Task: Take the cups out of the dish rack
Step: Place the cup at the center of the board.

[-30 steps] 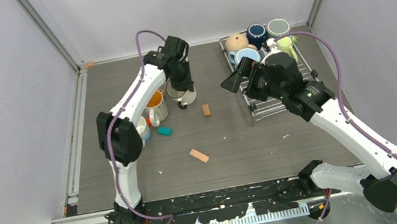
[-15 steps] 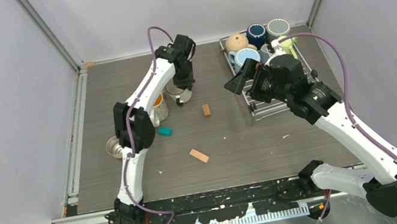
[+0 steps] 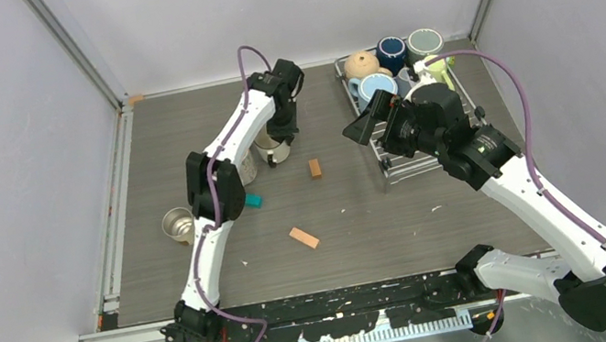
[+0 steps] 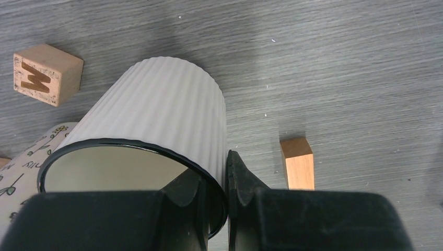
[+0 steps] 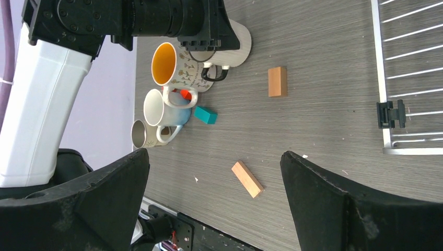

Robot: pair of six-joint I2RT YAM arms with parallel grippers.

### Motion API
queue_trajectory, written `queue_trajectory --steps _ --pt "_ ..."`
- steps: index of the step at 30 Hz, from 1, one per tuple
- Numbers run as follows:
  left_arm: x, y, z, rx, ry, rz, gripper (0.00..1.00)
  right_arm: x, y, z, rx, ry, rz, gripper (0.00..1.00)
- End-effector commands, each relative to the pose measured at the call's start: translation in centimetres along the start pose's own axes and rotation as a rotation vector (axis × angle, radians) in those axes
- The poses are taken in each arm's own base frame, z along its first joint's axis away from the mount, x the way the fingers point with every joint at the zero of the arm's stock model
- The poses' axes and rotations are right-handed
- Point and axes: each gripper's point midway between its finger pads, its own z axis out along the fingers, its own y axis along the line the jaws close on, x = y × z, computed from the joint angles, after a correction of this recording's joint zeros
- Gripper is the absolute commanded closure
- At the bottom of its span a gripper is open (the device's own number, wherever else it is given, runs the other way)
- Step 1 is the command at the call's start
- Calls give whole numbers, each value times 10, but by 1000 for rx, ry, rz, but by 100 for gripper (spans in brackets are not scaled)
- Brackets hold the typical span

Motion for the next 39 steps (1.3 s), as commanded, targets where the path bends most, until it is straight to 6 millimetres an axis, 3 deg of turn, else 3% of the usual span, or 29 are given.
queue_trajectory --steps 1,17,23,28,34,39 --pt "-19 11 -18 -31 -64 16 100 -15 13 -12 -36 -55 -19 0" --pt "-21 24 -4 -48 -35 22 100 -14 14 -5 -34 -34 -17 0" --pt "-28 24 -11 -44 -60 37 78 -14 14 -4 -31 -29 -17 0" --pt "-42 24 -38 -26 -128 41 56 -15 12 -4 -16 -34 -22 0" --pt "-55 11 -98 62 -242 43 40 -21 4 -3 39 -54 -38 0" --pt "-49 -9 -149 161 -324 60 30 -26 0 0 78 -66 -54 0"
